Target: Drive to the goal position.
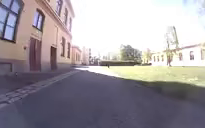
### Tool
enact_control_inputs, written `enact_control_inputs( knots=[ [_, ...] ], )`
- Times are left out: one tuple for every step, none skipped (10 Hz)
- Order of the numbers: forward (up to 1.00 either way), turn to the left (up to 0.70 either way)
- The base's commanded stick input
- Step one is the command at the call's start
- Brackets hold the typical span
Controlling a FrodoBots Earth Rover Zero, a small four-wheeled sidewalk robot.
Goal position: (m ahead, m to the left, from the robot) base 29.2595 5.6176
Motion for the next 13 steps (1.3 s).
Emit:
enact_control_inputs(
  knots=[
    [1.00,0.00],
    [1.00,0.05],
    [1.00,0.40],
    [1.00,0.40],
    [1.00,0.38],
    [1.00,0.20],
    [1.00,0.03],
    [1.00,0.00],
    [1.00,0.00],
    [1.00,0.00],
    [1.00,0.00],
    [1.00,0.00],
    [1.00,0.00]
  ],
)
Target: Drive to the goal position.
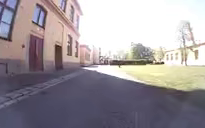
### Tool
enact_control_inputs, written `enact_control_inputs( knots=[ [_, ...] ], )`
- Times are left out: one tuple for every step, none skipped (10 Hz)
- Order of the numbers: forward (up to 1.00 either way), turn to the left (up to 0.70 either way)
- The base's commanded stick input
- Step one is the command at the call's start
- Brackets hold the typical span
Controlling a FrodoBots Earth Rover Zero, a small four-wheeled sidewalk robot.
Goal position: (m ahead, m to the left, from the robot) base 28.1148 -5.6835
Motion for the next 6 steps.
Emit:
enact_control_inputs(
  knots=[
    [1.00,0.00],
    [1.00,0.00],
    [1.00,0.00],
    [1.00,0.00],
    [1.00,0.00],
    [1.00,0.00]
  ],
)
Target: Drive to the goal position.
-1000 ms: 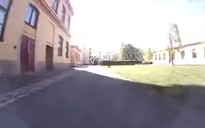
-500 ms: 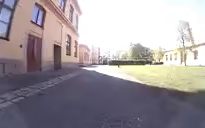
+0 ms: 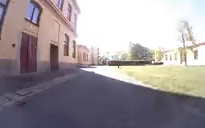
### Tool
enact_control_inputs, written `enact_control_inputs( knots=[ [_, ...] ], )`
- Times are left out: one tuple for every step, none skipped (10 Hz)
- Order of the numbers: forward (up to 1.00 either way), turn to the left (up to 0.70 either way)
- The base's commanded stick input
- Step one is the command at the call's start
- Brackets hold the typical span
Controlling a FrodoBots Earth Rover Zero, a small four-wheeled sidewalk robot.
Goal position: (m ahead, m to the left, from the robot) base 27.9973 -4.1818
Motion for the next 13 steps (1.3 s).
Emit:
enact_control_inputs(
  knots=[
    [1.00,0.00],
    [1.00,0.00],
    [1.00,0.00],
    [1.00,0.00],
    [1.00,0.00],
    [1.00,0.00],
    [1.00,0.00],
    [1.00,0.00],
    [1.00,0.00],
    [1.00,0.00],
    [1.00,0.00],
    [1.00,0.00],
    [1.00,0.00]
  ],
)
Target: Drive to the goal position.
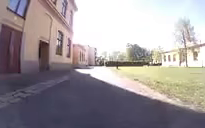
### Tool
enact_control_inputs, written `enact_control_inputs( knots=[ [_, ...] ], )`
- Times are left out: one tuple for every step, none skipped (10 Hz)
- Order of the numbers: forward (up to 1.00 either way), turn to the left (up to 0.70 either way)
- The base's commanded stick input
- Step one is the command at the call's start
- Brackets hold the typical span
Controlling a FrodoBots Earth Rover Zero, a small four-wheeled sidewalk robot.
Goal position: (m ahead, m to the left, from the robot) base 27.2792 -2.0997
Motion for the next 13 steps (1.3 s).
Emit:
enact_control_inputs(
  knots=[
    [1.00,0.01],
    [1.00,0.05],
    [1.00,0.09],
    [1.00,0.06],
    [1.00,0.00],
    [1.00,0.00],
    [1.00,0.00],
    [1.00,0.00],
    [1.00,0.00],
    [1.00,0.00],
    [1.00,0.00],
    [1.00,0.00],
    [1.00,0.00]
  ],
)
